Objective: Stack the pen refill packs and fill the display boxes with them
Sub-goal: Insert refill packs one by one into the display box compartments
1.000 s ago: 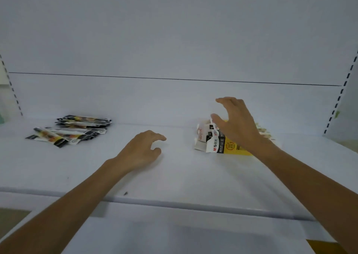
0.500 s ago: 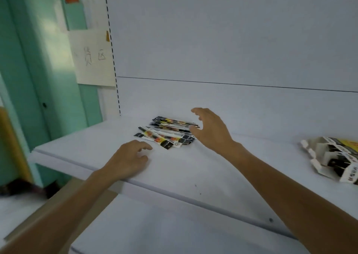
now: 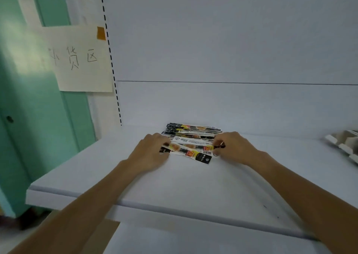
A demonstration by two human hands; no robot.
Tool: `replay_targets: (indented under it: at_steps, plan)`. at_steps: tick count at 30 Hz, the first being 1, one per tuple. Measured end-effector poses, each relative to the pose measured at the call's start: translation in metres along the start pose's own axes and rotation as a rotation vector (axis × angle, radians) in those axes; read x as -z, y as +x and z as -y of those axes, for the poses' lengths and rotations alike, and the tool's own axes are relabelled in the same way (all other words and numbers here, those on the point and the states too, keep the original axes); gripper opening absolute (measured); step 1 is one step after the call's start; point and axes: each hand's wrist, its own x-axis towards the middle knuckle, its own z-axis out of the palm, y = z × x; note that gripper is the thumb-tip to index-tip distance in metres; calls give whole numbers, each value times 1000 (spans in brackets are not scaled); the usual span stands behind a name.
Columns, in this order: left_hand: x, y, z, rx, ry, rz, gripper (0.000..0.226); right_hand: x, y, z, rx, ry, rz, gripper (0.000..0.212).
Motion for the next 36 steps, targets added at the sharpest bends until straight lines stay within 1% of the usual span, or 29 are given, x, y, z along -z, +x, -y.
replay_targets:
  at_steps: [2,3,6,8,9,11,13,15,17,21,24,26,29,31,32,34,36]
  plan:
    - [-1,10,1,-28,33,17,39,-1,-2,1,12,-27,-53,20]
    - [-3,13,0,-58,23,44,38,-3,-4,1,21,6,-95,20]
    - [-8,21,-7,-165,36,120,28,-7,-10,-7,22,224,-279,14]
    - [-9,25,-9,-198,88,114,27,-8,-13,-15,-16,352,-352,13]
    - [-9,27,-9,-208,109,100,27,-8,-14,-19,-38,379,-367,14]
    - [-10,29,-7,-239,138,82,26,-8,-14,-26,-64,362,-359,17]
    - [-10,29,-6,-257,136,82,24,-10,-14,-28,-62,303,-326,15]
    - [-9,31,-5,-238,105,93,24,-13,-13,-26,-46,269,-308,13]
    - [-8,33,-3,-201,50,116,24,-14,-11,-23,-32,262,-315,13]
    - [-8,34,1,-177,-96,119,9,-15,-10,-21,-10,253,-350,12]
    - [-7,34,7,-137,-209,60,12,-13,-10,-22,-24,257,-406,12]
    - [-1,35,10,-120,-279,0,14,-12,-11,-20,-13,253,-413,10]
    - [11,35,17,-42,-332,-102,5,-12,-15,-10,68,198,-303,12]
    - [15,32,23,21,-332,-152,22,-13,-18,-1,128,114,-184,20]
    - [15,31,27,45,-348,-162,24,-14,-18,2,161,71,-145,21]
    - [17,27,31,96,-364,-166,24,-16,-16,6,222,27,-141,20]
    - [16,25,35,145,-374,-182,36,-16,-14,8,238,4,-170,16]
